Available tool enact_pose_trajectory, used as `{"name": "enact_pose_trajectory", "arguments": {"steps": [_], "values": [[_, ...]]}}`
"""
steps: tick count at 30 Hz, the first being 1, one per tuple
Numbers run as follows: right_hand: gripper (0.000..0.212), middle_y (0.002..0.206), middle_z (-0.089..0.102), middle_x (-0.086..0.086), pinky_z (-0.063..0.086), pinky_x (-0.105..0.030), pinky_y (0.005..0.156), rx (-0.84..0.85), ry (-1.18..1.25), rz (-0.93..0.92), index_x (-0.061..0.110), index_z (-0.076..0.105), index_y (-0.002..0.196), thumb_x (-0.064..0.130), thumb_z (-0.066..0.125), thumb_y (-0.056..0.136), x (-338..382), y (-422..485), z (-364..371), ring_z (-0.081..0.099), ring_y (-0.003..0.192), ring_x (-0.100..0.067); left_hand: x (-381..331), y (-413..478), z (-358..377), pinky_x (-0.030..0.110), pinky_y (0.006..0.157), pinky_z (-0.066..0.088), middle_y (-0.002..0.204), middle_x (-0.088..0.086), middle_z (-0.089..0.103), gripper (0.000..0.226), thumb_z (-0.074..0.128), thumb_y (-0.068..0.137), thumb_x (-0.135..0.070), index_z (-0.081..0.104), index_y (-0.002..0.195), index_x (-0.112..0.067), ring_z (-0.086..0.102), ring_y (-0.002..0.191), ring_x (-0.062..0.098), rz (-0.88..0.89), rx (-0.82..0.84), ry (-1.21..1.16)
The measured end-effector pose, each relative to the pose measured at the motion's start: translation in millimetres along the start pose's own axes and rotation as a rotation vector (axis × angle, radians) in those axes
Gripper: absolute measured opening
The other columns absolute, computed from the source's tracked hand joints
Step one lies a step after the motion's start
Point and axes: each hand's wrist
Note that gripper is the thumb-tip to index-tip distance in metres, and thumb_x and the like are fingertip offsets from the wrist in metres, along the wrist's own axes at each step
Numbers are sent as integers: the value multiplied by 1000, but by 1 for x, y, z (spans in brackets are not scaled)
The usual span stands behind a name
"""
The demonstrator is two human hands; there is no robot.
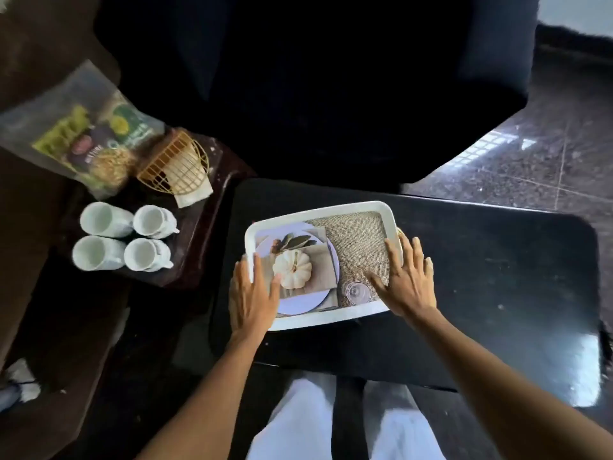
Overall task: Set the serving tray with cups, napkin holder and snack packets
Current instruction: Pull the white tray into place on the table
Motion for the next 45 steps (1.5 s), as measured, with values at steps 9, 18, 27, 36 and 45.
{"name": "enact_pose_trajectory", "arguments": {"steps": [9, 18, 27, 36, 45], "values": [[77, 153, 32, -17, 38, -54, 105, 2, 331, 299, 10, 25, 154, 40, 62, 93, -11, 50, 17, 32, 137, -39, 28, 45, 13, 52, 109, 41, 159, 15, 38, 60, 47, 105, -35, 28, 159, -17, 42, 143, 37, -343, 72, -391], [30, 109, 63, -24, 40, -36, 77, -62, 518, 383, -1, 61, 110, 25, 51, 100, -33, 72, 30, 58, 102, -40, 38, 64, 24, 39, 94, 51, 134, 17, 64, 36, 42, 107, -15, 58, 138, -11, 62, 121, 34, -487, -41, -622], [17, 100, 72, -7, 58, -48, 88, -117, 888, 533, 11, 70, 108, 16, 57, 99, -85, 51, 29, 69, 97, -26, 24, 51, 25, 27, 71, 50, 111, 7, 74, 28, 56, 101, -12, 68, 126, -17, 69, 96, 24, -440, -156, -647], [17, 84, 70, -1, 42, -23, 63, -199, 844, 616, 12, 73, 100, 20, 58, 97, -195, 1, 26, 57, 71, -10, -73, 28, 55, 48, 98, 56, 113, 7, 75, 29, 58, 100, -12, 71, 125, -19, 65, 115, 31, -322, -102, -608], [15, 95, 72, -7, 61, -40, 74, -174, 875, 631, 11, 71, 105, 13, 59, 97, -256, -12, 33, 65, 80, -19, -124, 20, 91, 35, 97, 45, 115, 10, 74, 29, 58, 100, -9, 71, 125, -17, 57, 125, 33, -298, -86, -524]]}}
Point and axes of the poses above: each hand's wrist, its own y-axis towards the middle knuckle, its own z-axis out of the palm, x = y × z
